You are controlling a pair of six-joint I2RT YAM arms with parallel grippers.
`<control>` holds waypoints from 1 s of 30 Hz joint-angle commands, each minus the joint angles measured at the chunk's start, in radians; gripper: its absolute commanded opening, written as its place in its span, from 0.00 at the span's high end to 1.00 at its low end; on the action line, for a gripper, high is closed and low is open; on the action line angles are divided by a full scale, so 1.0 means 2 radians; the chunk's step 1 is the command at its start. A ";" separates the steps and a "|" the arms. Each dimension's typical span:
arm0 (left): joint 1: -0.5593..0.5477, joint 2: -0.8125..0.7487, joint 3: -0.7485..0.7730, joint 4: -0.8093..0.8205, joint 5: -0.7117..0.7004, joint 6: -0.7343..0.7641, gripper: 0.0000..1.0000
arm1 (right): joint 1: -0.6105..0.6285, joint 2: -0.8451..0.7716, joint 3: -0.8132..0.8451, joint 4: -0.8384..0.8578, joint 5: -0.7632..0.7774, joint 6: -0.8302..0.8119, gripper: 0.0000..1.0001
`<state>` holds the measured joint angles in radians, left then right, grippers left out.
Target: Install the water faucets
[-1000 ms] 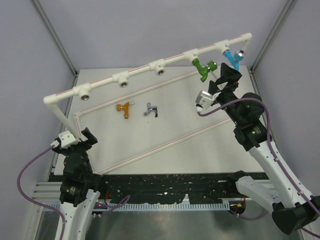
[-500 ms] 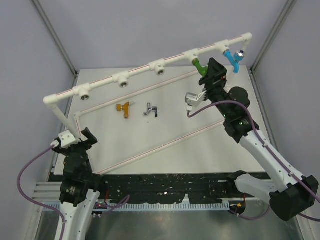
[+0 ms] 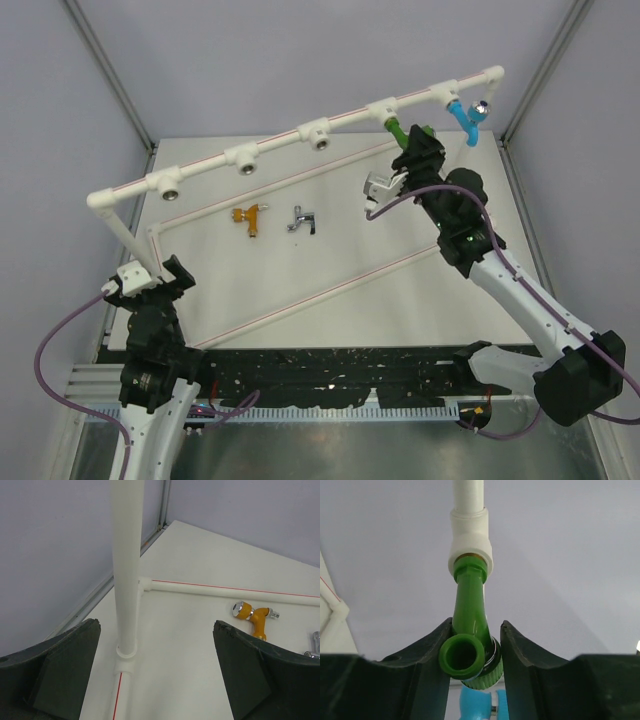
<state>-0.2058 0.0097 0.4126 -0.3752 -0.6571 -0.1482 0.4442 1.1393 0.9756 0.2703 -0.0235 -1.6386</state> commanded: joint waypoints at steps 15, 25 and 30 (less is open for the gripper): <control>-0.001 -0.086 0.002 0.008 0.006 0.001 0.00 | -0.043 -0.014 -0.094 0.326 0.080 1.240 0.89; -0.002 -0.087 0.002 0.007 0.006 0.002 0.00 | -0.037 0.031 -0.125 0.422 0.187 1.513 0.71; -0.001 -0.087 0.002 0.007 0.006 0.001 0.00 | -0.041 0.009 -0.147 0.425 0.179 1.454 0.21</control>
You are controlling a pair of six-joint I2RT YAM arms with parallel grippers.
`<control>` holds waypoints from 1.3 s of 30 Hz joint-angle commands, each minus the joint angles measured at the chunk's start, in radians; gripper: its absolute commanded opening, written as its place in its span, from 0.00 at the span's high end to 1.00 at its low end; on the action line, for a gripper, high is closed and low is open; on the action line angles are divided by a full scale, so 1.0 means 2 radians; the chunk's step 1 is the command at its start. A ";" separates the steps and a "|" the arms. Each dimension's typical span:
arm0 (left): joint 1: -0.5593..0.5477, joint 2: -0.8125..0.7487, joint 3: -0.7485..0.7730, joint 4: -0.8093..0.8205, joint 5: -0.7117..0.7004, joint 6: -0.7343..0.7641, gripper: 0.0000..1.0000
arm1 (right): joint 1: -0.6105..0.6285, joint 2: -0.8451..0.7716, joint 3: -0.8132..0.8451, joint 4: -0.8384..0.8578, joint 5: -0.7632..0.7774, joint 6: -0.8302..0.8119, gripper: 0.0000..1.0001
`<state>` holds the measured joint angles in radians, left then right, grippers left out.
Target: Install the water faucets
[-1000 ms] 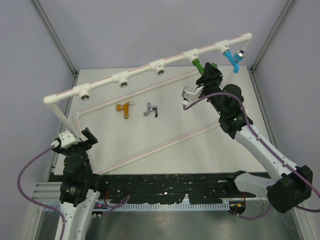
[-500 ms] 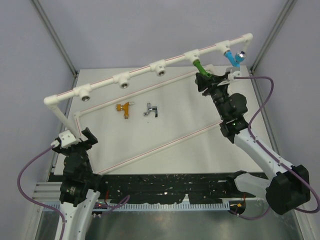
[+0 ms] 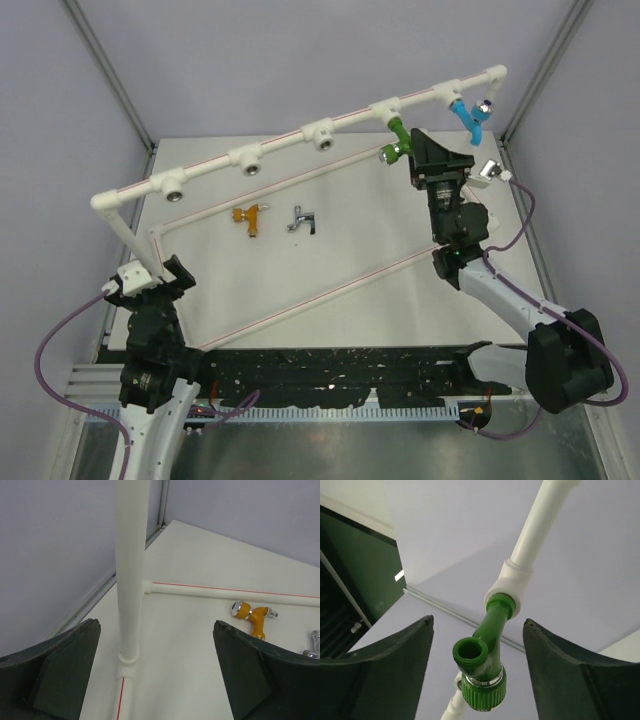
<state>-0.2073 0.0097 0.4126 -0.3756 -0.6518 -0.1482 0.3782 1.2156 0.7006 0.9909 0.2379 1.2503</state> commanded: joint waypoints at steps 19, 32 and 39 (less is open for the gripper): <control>-0.001 -0.087 0.002 0.008 0.007 0.001 0.00 | -0.051 -0.184 0.114 -0.330 -0.182 -0.693 0.05; -0.001 -0.088 0.002 0.008 0.006 0.001 0.00 | 0.022 -0.142 0.263 -0.621 -0.177 -1.245 0.04; -0.001 -0.088 0.002 0.008 0.006 0.001 0.00 | 0.053 -0.129 0.239 -0.597 -0.126 -1.374 0.06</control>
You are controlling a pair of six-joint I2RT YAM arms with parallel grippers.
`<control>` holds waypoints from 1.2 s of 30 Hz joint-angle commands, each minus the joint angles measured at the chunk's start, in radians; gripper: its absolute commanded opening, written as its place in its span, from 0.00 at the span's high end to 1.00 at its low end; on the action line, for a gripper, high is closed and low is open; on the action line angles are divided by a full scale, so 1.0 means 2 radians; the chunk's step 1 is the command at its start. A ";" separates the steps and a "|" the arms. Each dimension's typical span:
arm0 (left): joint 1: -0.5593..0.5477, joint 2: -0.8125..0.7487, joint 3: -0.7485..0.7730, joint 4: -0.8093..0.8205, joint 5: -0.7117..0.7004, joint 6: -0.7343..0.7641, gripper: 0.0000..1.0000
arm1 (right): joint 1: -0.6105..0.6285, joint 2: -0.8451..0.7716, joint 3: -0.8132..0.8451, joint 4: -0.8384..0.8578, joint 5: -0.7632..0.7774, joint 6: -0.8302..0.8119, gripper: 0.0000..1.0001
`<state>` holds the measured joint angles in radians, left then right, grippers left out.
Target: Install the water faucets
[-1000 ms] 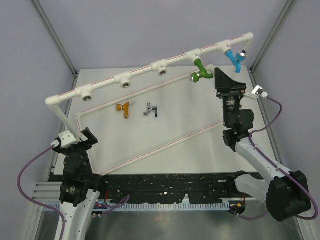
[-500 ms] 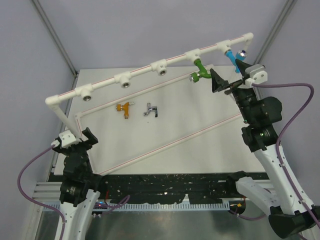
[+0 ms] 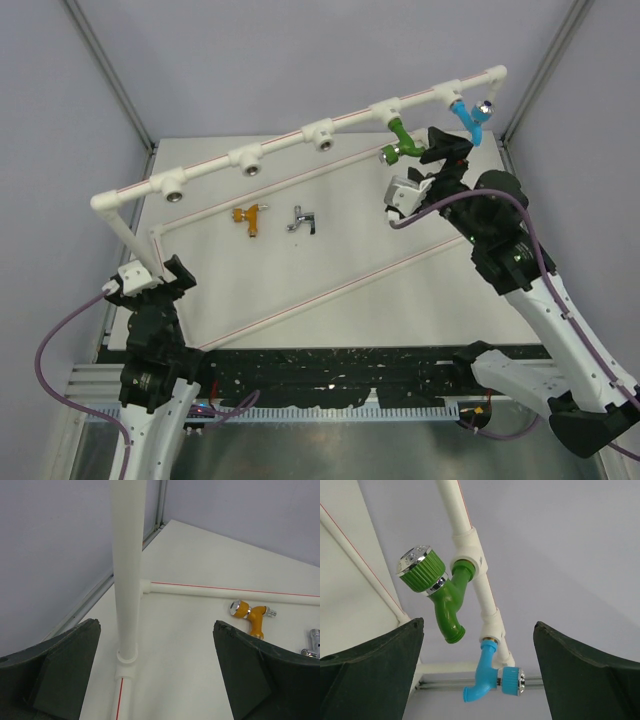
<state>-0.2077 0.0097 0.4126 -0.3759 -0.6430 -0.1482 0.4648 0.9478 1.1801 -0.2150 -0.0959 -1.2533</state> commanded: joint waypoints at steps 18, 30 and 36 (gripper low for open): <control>-0.001 -0.089 0.002 0.006 -0.001 0.001 0.00 | 0.015 0.094 -0.001 0.095 0.080 -0.117 0.23; -0.001 -0.090 0.002 0.008 -0.001 0.001 0.00 | 0.008 0.085 -0.038 0.225 0.031 0.226 0.77; -0.001 -0.089 0.002 0.008 -0.001 0.001 0.00 | -0.036 0.068 -0.105 0.385 0.066 0.682 0.85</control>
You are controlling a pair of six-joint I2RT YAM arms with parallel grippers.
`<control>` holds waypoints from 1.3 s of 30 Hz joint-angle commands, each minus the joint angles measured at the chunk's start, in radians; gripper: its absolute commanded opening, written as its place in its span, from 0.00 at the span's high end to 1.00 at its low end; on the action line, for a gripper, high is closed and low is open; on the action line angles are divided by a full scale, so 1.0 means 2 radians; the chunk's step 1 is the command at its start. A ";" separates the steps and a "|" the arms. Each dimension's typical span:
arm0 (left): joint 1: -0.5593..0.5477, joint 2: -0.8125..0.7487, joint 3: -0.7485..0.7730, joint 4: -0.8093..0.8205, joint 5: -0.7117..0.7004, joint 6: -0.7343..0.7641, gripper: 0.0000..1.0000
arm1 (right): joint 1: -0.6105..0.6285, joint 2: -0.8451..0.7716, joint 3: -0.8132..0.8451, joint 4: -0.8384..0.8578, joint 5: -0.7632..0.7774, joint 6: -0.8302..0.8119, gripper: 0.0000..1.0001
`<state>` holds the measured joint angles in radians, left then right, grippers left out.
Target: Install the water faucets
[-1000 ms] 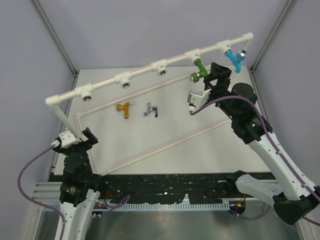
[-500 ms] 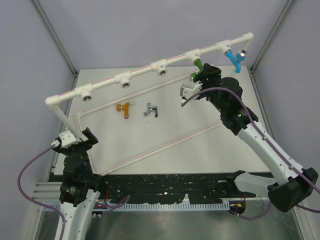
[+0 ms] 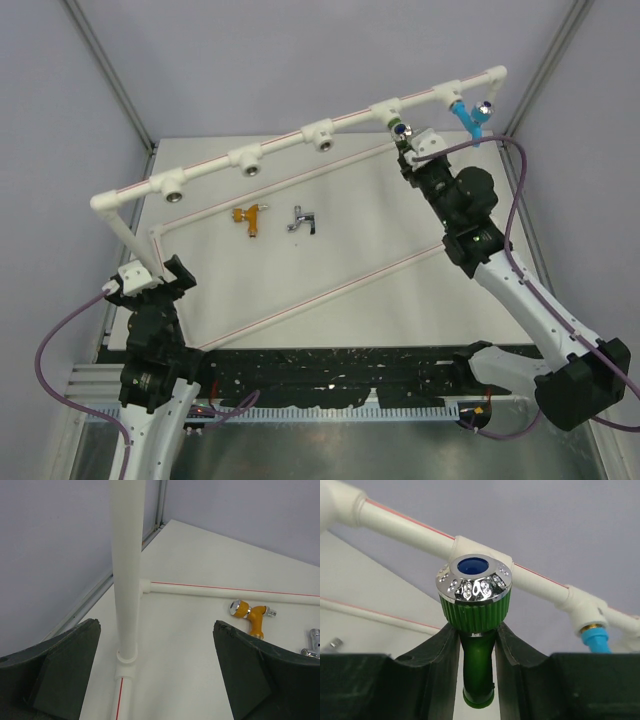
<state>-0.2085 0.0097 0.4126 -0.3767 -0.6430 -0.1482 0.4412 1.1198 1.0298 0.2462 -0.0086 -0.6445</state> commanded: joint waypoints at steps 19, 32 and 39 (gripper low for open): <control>-0.002 -0.092 0.002 0.007 -0.001 0.001 0.00 | -0.069 -0.021 -0.095 0.269 0.082 0.759 0.45; -0.003 -0.091 0.002 0.007 0.001 0.001 0.00 | -0.097 -0.117 -0.043 0.080 -0.056 0.271 0.14; -0.003 -0.091 0.002 0.007 0.002 0.001 0.00 | -0.091 -0.141 0.014 -0.072 -0.075 -0.135 0.12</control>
<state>-0.2108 0.0097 0.4126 -0.3782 -0.6430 -0.1482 0.2485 0.8665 0.9878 0.3016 -0.1043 -0.3065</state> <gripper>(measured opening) 0.995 0.879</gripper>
